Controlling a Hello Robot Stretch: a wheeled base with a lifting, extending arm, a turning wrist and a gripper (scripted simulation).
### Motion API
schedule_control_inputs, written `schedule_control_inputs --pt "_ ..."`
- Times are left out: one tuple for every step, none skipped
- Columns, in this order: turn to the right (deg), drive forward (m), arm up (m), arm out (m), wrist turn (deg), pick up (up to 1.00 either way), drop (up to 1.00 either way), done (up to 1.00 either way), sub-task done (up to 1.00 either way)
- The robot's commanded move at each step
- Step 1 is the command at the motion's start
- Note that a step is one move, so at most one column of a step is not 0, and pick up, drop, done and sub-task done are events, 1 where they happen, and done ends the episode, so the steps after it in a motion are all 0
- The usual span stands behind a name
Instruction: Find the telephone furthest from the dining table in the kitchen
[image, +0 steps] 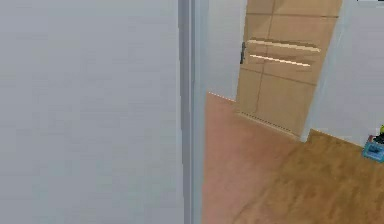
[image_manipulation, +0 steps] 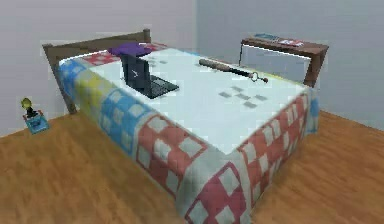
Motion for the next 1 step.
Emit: schedule_control_inputs --pt "45.0 0.00 0.00 0.00 0.0 0.00 0.00 0.00 0.00"
